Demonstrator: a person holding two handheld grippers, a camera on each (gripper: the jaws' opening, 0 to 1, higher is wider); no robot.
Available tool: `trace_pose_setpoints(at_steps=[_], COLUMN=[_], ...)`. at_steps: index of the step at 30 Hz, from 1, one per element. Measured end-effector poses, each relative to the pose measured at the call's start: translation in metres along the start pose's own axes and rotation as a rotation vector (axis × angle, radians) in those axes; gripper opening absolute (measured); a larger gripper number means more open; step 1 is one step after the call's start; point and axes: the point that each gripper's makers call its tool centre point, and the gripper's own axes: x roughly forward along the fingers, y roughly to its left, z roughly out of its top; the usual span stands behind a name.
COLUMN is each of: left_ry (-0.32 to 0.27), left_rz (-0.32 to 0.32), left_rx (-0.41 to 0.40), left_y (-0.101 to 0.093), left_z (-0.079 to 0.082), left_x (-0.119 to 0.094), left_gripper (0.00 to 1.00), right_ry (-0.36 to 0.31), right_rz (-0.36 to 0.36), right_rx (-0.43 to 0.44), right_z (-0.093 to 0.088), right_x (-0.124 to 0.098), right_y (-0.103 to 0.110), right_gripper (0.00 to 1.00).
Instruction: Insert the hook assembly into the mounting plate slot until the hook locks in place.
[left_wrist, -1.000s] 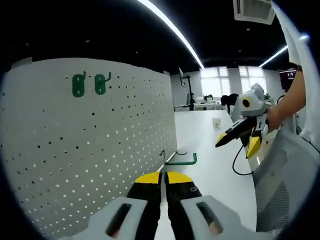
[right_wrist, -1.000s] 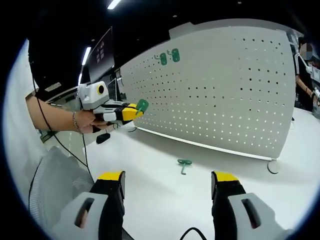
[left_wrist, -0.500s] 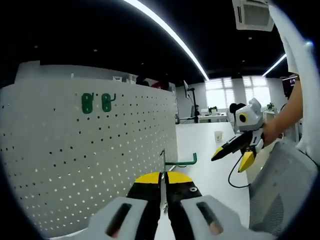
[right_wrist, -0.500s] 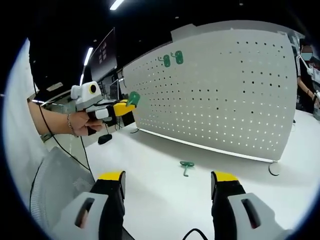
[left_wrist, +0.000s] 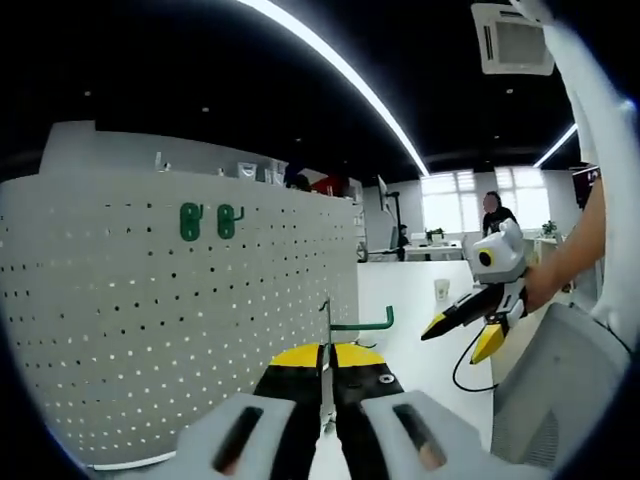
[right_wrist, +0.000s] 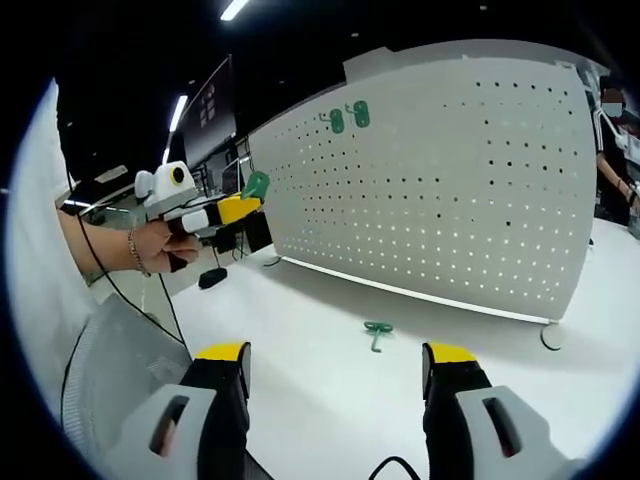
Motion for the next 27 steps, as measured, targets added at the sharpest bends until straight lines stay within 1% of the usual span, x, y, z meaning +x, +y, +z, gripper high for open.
trace_pose_setpoints(at_steps=[2, 3, 5, 7, 8, 9, 10, 11, 13, 17, 23, 27], left_ry=[0.004, 0.006, 0.011, 0.018, 0.020, 0.021, 0.022, 0.021, 0.024, 0.027, 0.024, 0.023], left_rz=[0.000, 0.001, 0.010, 0.013, 0.015, 0.019, 0.019, 0.021, 0.024, 0.022, 0.024, 0.023], left_rx=[-0.003, -0.003, -0.009, -0.008, -0.012, -0.017, -0.023, -0.023, -0.024, -0.027, -0.027, -0.027], left_y=[-0.001, -0.001, 0.002, 0.003, 0.003, 0.004, 0.004, 0.005, 0.005, 0.004, 0.002, 0.001], left_z=[-0.001, -0.002, -0.006, -0.009, -0.010, -0.011, -0.012, -0.013, -0.014, -0.015, -0.013, -0.012], left_x=[0.001, 0.001, 0.001, 0.002, 0.002, 0.001, 0.001, 0.001, 0.001, 0.000, 0.001, 0.002], left_gripper=[0.02, 0.02, 0.02, 0.02, 0.02, 0.02, 0.02, 0.02, 0.02, 0.02, 0.02, 0.02], right_ry=[-0.027, -0.053, -0.131, -0.188, -0.208, -0.245, -0.262, -0.297, -0.326, -0.317, -0.318, -0.332], right_rz=[0.009, 0.016, 0.028, 0.056, 0.063, 0.073, 0.079, 0.084, 0.088, 0.098, 0.106, 0.116], right_rx=[-0.001, -0.005, -0.029, -0.007, -0.007, -0.001, 0.009, 0.015, 0.012, 0.016, 0.017, 0.028], right_z=[0.006, 0.011, 0.025, 0.034, 0.037, 0.043, 0.046, 0.053, 0.058, 0.059, 0.062, 0.067], right_x=[0.000, 0.000, -0.002, -0.004, -0.004, -0.005, -0.005, -0.006, -0.007, -0.003, 0.001, 0.008], right_y=[0.002, 0.005, 0.008, 0.015, 0.017, 0.020, 0.022, 0.024, 0.026, 0.028, 0.031, 0.034], right_gripper=[0.68, 0.67, 0.65, 0.65, 0.65, 0.65, 0.65, 0.64, 0.63, 0.63, 0.61, 0.60])
